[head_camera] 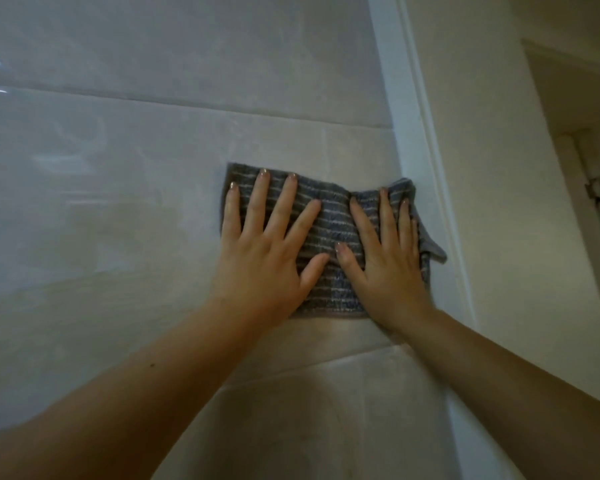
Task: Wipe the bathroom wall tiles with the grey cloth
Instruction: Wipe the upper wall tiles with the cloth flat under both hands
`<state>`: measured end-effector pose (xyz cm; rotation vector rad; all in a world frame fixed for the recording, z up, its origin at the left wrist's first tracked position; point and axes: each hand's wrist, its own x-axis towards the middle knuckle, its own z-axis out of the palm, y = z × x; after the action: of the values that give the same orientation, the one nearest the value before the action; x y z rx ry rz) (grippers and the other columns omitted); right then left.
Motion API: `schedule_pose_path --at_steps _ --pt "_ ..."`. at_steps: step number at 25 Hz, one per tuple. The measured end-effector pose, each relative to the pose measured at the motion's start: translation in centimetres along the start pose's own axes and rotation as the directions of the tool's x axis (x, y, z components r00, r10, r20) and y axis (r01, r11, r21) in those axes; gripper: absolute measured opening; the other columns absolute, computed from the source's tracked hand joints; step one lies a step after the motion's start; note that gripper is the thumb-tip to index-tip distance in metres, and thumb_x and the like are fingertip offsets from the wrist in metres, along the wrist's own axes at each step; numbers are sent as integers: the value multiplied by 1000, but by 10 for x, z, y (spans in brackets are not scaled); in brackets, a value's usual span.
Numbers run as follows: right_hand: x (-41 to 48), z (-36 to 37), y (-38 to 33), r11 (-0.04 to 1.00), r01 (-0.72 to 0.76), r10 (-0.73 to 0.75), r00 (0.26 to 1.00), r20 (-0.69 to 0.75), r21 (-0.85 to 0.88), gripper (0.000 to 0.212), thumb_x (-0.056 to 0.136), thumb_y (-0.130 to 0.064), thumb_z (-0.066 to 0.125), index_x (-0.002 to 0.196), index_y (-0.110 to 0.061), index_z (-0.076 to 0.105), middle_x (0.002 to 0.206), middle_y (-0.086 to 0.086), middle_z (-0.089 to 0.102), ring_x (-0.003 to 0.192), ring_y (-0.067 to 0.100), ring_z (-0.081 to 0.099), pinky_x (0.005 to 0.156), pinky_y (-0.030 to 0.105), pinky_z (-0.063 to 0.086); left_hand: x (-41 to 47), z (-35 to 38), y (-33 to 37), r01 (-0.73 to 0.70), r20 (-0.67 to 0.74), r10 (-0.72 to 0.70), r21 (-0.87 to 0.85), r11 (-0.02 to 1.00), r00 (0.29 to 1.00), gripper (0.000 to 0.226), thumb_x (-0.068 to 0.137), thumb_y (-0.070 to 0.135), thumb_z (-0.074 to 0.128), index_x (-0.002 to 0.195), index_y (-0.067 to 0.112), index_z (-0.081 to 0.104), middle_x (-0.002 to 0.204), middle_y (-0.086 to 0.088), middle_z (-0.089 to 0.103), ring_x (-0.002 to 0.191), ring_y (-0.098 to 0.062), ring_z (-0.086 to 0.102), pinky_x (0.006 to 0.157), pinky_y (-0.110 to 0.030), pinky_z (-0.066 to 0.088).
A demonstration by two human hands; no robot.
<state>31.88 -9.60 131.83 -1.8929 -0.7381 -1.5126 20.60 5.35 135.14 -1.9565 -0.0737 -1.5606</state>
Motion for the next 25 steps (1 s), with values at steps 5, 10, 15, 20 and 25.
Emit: schedule_pose_path --at_steps 5,10,15,20,25 --pt "33 -6 -4 999 -39 39 999 33 -1 65 94 -64 21 151 -44 -3 162 2 -14 147 27 -21 118 46 -13 31 -6 -16 -5 36 5 7 1000 999 75 91 70 11 155 31 20 165 -8 9 151 -35 0 119 -59 -3" --pt "54 -9 -8 999 -49 49 999 10 18 64 97 -62 23 152 -42 0 163 2 -11 148 26 -19 119 46 -12 49 -6 -20 62 48 -63 18 998 997 74 93 69 8 157 31 11 166 -7 1 151 -35 -7 119 -60 -3" --pt "-43 3 4 998 -56 56 998 10 0 66 92 -64 19 152 -43 0 163 -3 -10 148 17 -19 116 38 -14 -38 4 19 -14 32 15 -25 1000 999 72 95 68 20 155 28 20 165 -9 9 151 -36 0 119 -60 0" --pt "-60 18 -26 995 -95 94 995 -41 -19 69 92 -61 24 154 -33 12 163 10 2 149 35 -7 119 57 1 -64 -1 -4 -38 32 38 9 999 999 71 95 67 25 154 27 28 164 -9 15 151 -36 6 120 -59 3" --pt "-73 23 -58 1000 -10 9 999 -36 -26 71 89 -61 32 153 -37 14 162 15 3 147 43 -7 116 63 -1 -94 -11 -30 -5 40 3 37 999 999 73 95 67 24 155 26 27 164 -11 15 151 -37 5 119 -61 7"
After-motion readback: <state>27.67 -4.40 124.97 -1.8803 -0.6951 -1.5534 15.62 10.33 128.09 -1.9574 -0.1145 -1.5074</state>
